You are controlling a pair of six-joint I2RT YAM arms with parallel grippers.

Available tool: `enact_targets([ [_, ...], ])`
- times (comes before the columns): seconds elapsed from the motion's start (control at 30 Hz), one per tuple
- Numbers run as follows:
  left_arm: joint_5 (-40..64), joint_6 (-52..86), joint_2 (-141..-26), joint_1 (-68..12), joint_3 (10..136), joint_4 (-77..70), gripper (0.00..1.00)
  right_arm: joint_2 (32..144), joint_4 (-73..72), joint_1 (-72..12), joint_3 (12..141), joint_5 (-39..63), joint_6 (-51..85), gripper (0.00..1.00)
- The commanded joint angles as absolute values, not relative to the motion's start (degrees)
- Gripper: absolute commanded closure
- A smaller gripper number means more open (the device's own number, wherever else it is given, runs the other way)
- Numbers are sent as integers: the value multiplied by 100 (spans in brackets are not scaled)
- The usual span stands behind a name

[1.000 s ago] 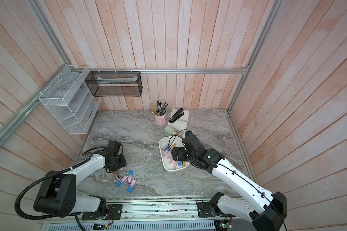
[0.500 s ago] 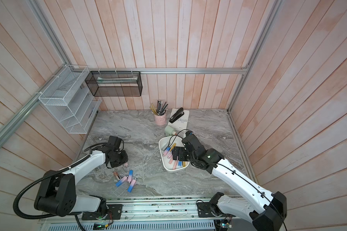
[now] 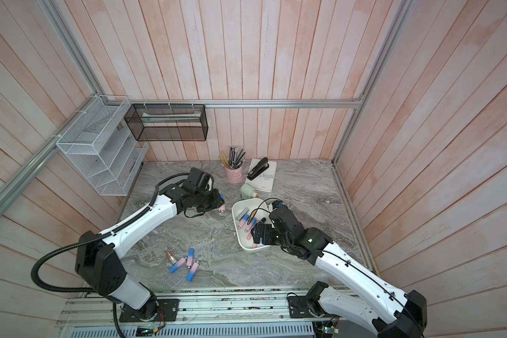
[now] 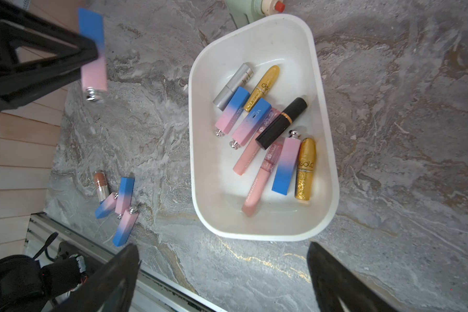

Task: Put the lipstick into the storage box
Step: Place the lipstick in the storage box.

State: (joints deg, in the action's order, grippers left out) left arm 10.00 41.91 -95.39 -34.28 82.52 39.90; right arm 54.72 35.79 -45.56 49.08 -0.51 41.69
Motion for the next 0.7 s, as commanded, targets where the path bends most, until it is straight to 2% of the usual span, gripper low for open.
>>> enact_targets([
  [0.0,1162,4213,-10021,-3803,8810,4089,81,5320,3697,-4843,4851,38,4383,2],
  [0.23,1325,4157,-10806,-4326,9382,4057,77,5064,4183,-5445,4742,-325,4885,2],
  [0.4,1436,4140,-11043,-4528,9339,3976,63,4763,4421,-5616,4632,-480,5191,2],
  [0.57,1455,4188,-11083,-4615,9204,3894,42,4632,4635,-5629,4613,-536,5247,2],
  [0.67,1052,4154,-10842,-4601,9250,4104,41,4686,4680,-5629,4651,-528,5182,2],
])
